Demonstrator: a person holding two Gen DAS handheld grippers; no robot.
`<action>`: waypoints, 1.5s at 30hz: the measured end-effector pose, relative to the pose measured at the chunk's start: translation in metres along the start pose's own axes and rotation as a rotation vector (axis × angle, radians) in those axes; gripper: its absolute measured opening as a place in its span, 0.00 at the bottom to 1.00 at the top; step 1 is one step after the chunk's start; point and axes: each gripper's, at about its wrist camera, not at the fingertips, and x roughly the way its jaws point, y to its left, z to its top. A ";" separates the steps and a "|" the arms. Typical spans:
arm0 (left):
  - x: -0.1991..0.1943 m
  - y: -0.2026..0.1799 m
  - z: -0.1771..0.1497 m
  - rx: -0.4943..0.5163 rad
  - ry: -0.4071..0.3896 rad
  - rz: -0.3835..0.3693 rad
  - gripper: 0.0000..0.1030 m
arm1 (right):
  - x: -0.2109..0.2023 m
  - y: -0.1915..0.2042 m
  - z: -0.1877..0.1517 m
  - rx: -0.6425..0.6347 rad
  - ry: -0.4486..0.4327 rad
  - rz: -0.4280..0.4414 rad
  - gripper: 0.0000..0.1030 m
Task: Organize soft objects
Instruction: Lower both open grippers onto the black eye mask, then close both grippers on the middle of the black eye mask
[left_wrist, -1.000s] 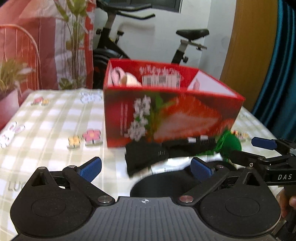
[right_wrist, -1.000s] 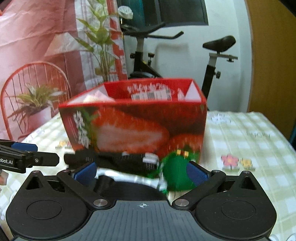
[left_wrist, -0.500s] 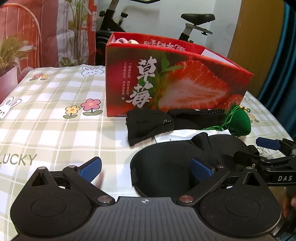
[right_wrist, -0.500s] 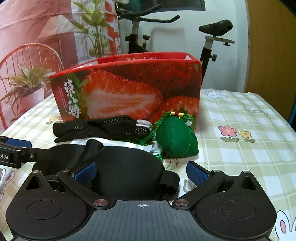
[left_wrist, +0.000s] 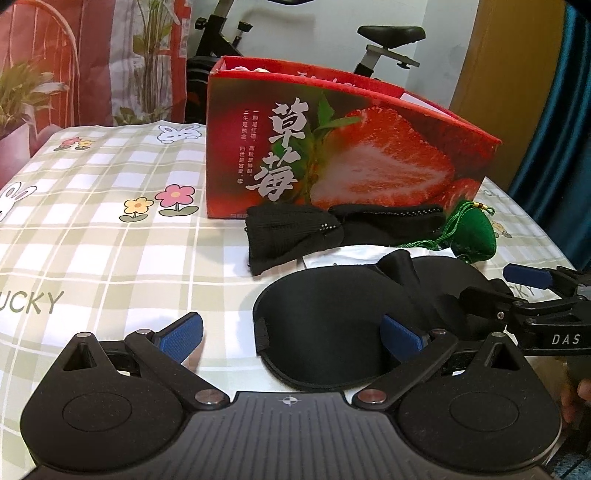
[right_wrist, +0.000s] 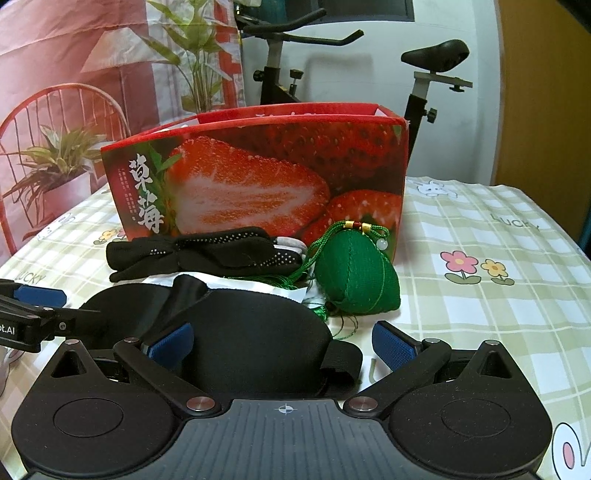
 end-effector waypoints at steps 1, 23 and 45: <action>0.000 0.000 0.000 0.001 -0.004 -0.005 1.00 | 0.000 0.000 0.000 -0.002 -0.001 0.001 0.99; 0.003 0.001 -0.003 -0.021 -0.002 -0.076 0.81 | 0.010 -0.009 -0.001 0.067 0.074 0.081 0.94; 0.000 0.007 0.000 -0.061 -0.019 -0.090 0.54 | -0.013 0.010 0.002 -0.017 -0.034 0.156 0.50</action>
